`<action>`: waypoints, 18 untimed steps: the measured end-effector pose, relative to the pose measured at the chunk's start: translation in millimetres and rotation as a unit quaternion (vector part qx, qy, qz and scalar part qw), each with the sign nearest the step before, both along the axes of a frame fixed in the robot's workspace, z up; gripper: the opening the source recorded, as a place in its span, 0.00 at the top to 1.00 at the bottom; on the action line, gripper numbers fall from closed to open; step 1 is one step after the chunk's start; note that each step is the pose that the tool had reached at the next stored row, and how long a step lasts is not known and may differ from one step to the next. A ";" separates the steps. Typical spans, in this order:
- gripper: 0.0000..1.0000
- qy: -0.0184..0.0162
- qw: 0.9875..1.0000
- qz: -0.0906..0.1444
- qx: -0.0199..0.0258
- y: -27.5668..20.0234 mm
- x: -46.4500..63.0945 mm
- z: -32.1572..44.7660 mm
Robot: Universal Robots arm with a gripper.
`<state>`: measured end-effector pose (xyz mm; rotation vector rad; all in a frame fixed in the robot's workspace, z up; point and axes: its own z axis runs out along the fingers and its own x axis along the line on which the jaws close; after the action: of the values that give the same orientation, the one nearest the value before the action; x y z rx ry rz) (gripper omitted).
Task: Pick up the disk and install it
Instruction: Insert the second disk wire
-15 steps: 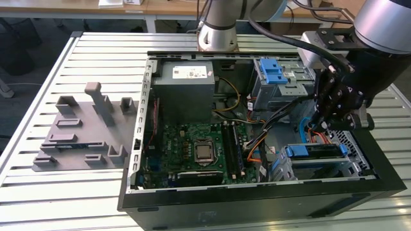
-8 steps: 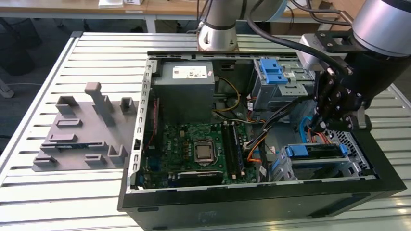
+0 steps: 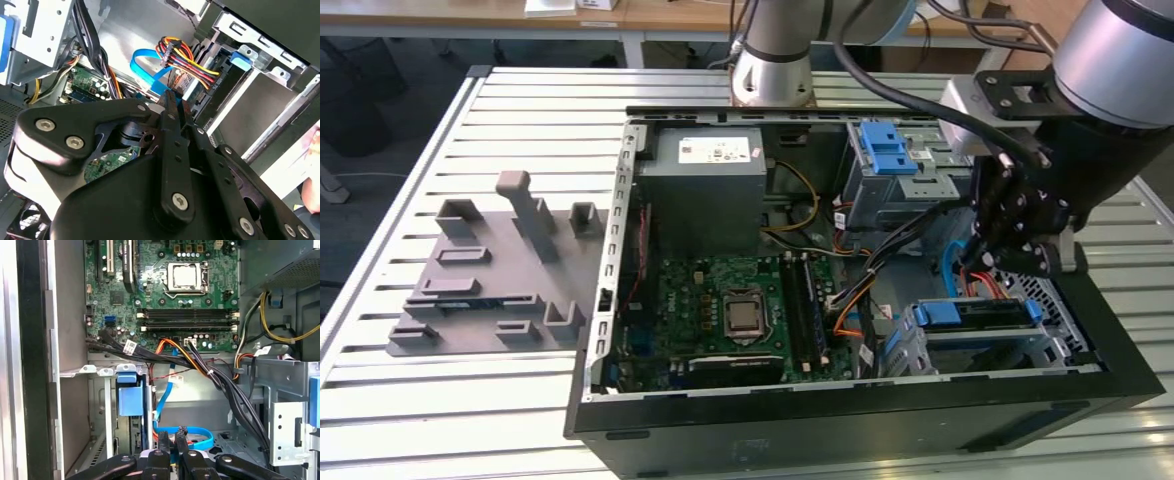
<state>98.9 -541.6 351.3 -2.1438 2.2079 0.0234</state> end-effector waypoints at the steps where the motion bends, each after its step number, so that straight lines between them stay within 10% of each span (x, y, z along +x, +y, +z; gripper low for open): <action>1: 0.84 0.000 1.000 0.004 0.000 -0.5 0.0 -0.5; 18: 0.84 -0.005 1.000 0.018 0.000 -17.4 -0.7 -8.4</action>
<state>98.2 -559.0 342.9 -2.1787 2.1650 0.0151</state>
